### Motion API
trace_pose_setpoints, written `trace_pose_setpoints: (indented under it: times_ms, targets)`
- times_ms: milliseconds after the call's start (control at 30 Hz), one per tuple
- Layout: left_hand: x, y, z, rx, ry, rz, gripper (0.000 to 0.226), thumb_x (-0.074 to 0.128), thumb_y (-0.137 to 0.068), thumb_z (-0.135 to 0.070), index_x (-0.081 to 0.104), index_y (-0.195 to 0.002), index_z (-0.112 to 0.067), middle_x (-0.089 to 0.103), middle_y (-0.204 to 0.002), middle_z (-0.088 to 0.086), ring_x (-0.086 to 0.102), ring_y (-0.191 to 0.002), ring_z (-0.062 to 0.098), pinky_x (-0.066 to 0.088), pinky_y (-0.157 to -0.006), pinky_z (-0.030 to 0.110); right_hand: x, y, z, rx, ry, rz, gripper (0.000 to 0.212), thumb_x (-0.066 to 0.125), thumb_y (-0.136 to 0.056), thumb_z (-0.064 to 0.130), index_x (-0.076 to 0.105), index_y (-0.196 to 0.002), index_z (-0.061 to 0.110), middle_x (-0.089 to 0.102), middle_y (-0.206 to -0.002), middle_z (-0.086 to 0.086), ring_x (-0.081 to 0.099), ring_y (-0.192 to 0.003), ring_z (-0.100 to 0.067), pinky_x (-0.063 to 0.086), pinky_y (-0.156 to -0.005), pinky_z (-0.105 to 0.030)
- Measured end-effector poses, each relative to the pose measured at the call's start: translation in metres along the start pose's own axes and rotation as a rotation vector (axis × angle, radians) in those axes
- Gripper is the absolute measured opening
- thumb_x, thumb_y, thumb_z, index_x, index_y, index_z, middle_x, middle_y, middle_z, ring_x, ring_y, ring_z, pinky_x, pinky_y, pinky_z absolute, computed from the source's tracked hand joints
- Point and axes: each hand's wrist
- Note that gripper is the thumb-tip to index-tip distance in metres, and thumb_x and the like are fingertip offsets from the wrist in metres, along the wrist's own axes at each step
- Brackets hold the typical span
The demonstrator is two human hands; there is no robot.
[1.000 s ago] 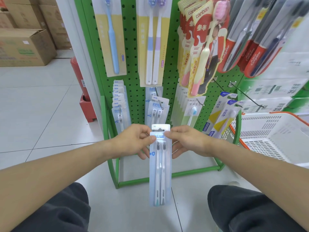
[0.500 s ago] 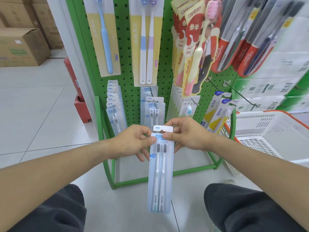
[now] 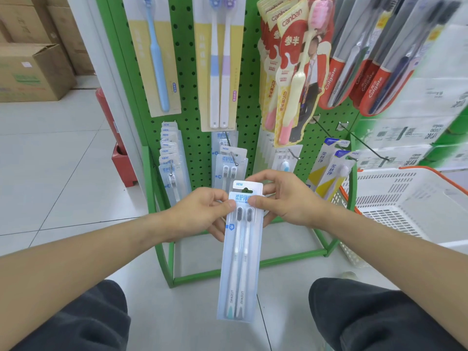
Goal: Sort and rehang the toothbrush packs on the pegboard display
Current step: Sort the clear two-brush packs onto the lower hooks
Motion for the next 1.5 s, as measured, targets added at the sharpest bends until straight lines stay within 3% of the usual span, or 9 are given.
trace_pose_setpoints:
  times_ms: [200,367,500,567,667,900,1067,1333,1500]
  targets:
    - [0.0,0.005,-0.006,0.034,0.074,-0.007,0.039,0.067,-0.085,-0.034,0.061,-0.107,-0.002,0.076,-0.099,0.021,0.071,-0.09,0.044,0.063,-0.066,0.038,0.005,-0.002,-0.003,0.001,-0.059,-0.123,0.037,0.073,-0.092,0.006,0.058,-0.125,0.013,0.07,-0.086,-0.002,0.074,-0.075,-0.024,0.062,-0.06,-0.042]
    - [-0.003,0.004,-0.007,0.036,0.13,-0.098,0.044,0.068,-0.089,-0.026,0.055,-0.11,0.01,0.074,-0.097,0.029,0.071,-0.084,0.038,0.062,-0.06,0.035,0.008,-0.002,0.001,-0.069,-0.008,-0.105,0.043,0.07,-0.095,0.008,0.055,-0.134,0.02,0.057,-0.117,-0.021,0.073,-0.083,-0.028,0.063,-0.064,-0.043]
    - [-0.002,0.004,-0.007,0.043,0.127,-0.118,0.035,0.063,-0.096,-0.021,0.054,-0.111,0.01,0.076,-0.086,0.022,0.073,-0.068,0.024,0.059,-0.056,0.031,0.01,0.002,0.0,-0.149,0.181,-0.052,0.052,0.085,-0.083,0.021,0.061,-0.129,0.03,0.059,-0.122,-0.002,0.067,-0.072,-0.023,0.061,-0.067,-0.036]
    - [-0.002,0.005,-0.008,0.042,0.135,-0.12,0.032,0.062,-0.097,-0.021,0.054,-0.109,0.008,0.075,-0.083,0.02,0.072,-0.065,0.023,0.059,-0.055,0.031,0.014,0.001,-0.002,-0.14,0.174,-0.051,0.04,0.087,-0.08,0.021,0.07,-0.116,0.025,0.068,-0.102,0.009,0.058,-0.061,-0.014,0.052,-0.058,-0.027]
    - [-0.004,0.006,-0.01,0.037,0.149,-0.117,0.023,0.061,-0.098,-0.02,0.055,-0.104,0.001,0.075,-0.083,0.021,0.07,-0.063,0.023,0.06,-0.055,0.031,0.016,-0.002,-0.003,-0.038,-0.017,-0.039,0.03,0.083,-0.082,0.01,0.075,-0.11,0.018,0.072,-0.079,-0.011,0.063,-0.062,-0.015,0.053,-0.06,-0.025]
    - [-0.003,0.006,-0.012,0.028,0.17,-0.118,0.018,0.058,-0.1,-0.02,0.06,-0.102,-0.002,0.074,-0.088,0.02,0.07,-0.069,0.027,0.061,-0.057,0.033,0.01,-0.002,0.001,0.041,-0.226,-0.056,0.022,0.069,-0.091,-0.001,0.074,-0.112,0.002,0.077,-0.098,-0.004,0.072,-0.077,-0.012,0.057,-0.059,-0.023]
    - [-0.002,0.009,-0.015,-0.058,0.165,0.022,0.019,0.061,-0.1,-0.014,0.06,-0.115,-0.003,0.075,-0.106,0.023,0.073,-0.091,0.035,0.062,-0.069,0.037,0.007,-0.005,-0.004,0.059,-0.25,-0.116,0.019,0.068,-0.093,0.003,0.075,-0.111,0.002,0.074,-0.112,-0.019,0.073,-0.086,-0.021,0.062,-0.067,-0.033]
    - [0.002,0.005,-0.013,-0.114,0.13,-0.04,0.016,0.057,-0.1,-0.004,0.063,-0.114,0.0,0.076,-0.101,0.02,0.075,-0.082,0.028,0.064,-0.067,0.038,0.007,-0.004,-0.009,0.094,-0.192,0.017,0.04,0.073,-0.088,-0.004,0.067,-0.125,0.009,0.067,-0.132,-0.009,0.07,-0.102,-0.025,0.06,-0.089,-0.048]
    - [0.003,0.005,-0.012,-0.094,0.139,-0.038,0.021,0.057,-0.102,-0.01,0.061,-0.12,-0.001,0.076,-0.103,0.019,0.075,-0.089,0.032,0.064,-0.069,0.037,0.01,-0.004,-0.005,0.072,-0.218,-0.011,0.048,0.072,-0.084,-0.014,0.063,-0.127,0.006,0.073,-0.118,-0.015,0.074,-0.084,-0.021,0.06,-0.065,-0.032]
Point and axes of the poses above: each hand's wrist, its own y-axis away from the middle knuckle, its own x-axis out of the palm, z = x × y
